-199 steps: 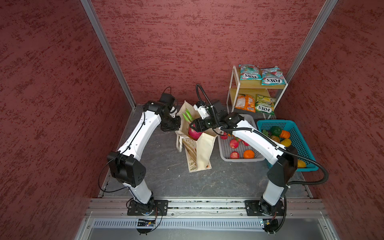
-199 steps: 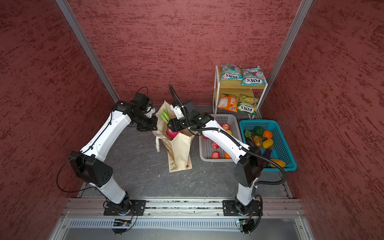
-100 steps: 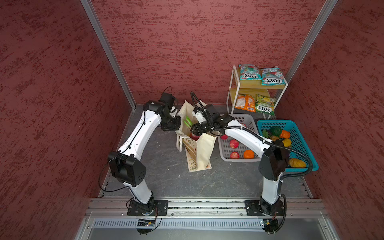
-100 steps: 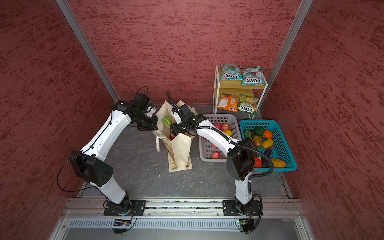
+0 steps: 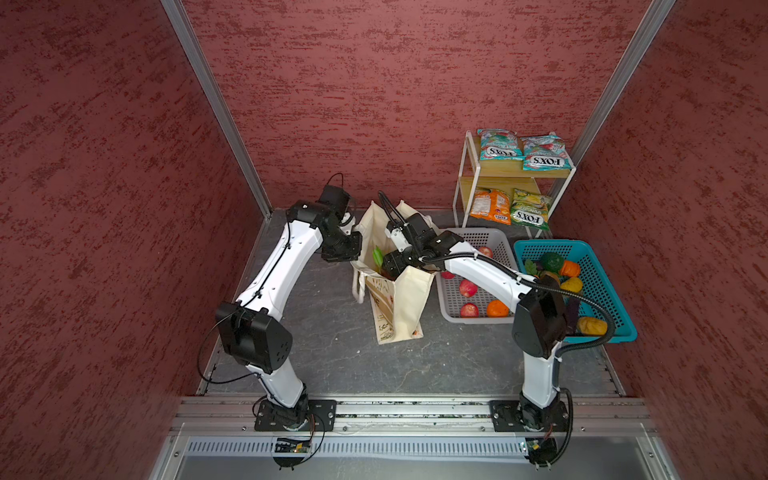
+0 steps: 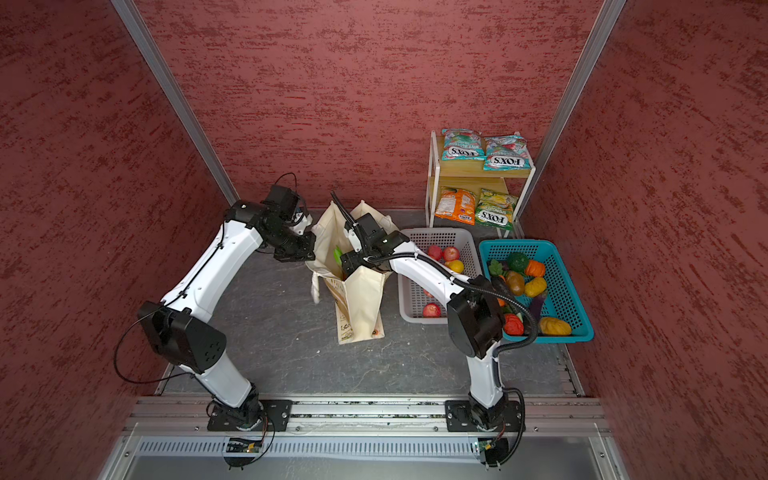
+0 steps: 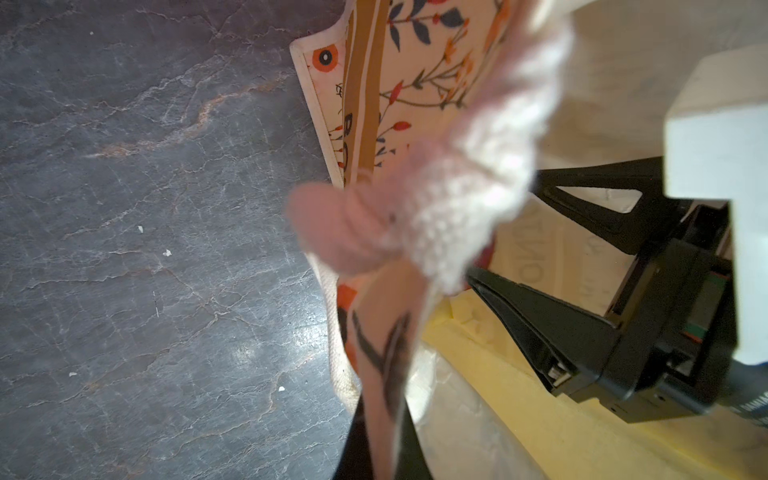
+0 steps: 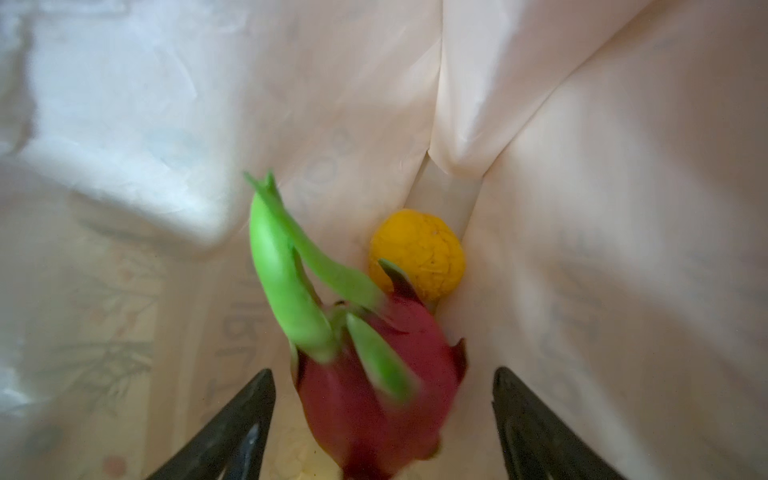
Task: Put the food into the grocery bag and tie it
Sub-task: 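Open the right gripper to release the dragon fruit and raise it, then move the right gripper back over the white basket toward a red apple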
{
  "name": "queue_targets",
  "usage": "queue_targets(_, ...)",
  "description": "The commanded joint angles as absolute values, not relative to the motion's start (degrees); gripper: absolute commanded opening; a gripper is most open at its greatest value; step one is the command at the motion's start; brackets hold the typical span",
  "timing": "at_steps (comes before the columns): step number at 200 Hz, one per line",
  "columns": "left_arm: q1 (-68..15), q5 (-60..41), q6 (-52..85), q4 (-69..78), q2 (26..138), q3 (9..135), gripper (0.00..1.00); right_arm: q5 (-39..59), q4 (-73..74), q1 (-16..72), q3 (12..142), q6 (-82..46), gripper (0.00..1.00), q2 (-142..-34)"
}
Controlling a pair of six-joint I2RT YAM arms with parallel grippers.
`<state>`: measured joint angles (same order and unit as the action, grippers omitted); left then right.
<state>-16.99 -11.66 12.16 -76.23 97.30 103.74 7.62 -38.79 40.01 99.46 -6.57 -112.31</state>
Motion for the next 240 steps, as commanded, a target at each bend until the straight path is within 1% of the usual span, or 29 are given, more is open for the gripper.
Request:
queue_targets(1,-16.6,-12.4,10.8,-75.7,97.8,104.3,0.00,6.2,-37.9,40.6,99.9,-5.0,0.89,-112.3)
queue_targets(37,-16.4,-12.4,10.7,-75.2,97.5,103.7,0.00,5.6,-39.1,40.7,102.3,-5.0,0.94,-112.4)
queue_targets(69,-16.0,-12.6,10.5,-75.1,97.2,103.7,0.00,5.2,-40.7,40.8,106.2,-4.9,0.96,-111.8)
queue_targets(113,-15.5,-12.6,10.7,-74.6,96.2,102.3,0.00,2.7,-43.5,40.9,114.4,-4.6,0.97,-108.8)
queue_targets(144,-15.3,-12.7,10.8,-74.5,95.8,101.6,0.00,-2.2,-45.1,40.8,121.4,-4.8,0.96,-106.6)
queue_targets(169,-15.3,-12.7,10.9,-74.4,95.6,101.4,0.00,-8.4,-44.3,40.7,123.4,-4.1,0.97,-103.6)
queue_targets(198,-15.2,-12.7,10.9,-74.4,95.6,101.4,0.00,-16.4,-40.3,40.1,119.3,-2.2,0.98,-97.7)
queue_targets(219,-15.3,-12.8,10.8,-74.2,95.7,101.3,0.00,-22.2,-34.2,39.3,109.1,-0.7,0.98,-90.9)
queue_targets(240,-15.3,-12.8,10.8,-74.1,95.7,101.1,0.00,-27.1,-27.8,37.6,97.5,-2.5,0.97,-83.6)
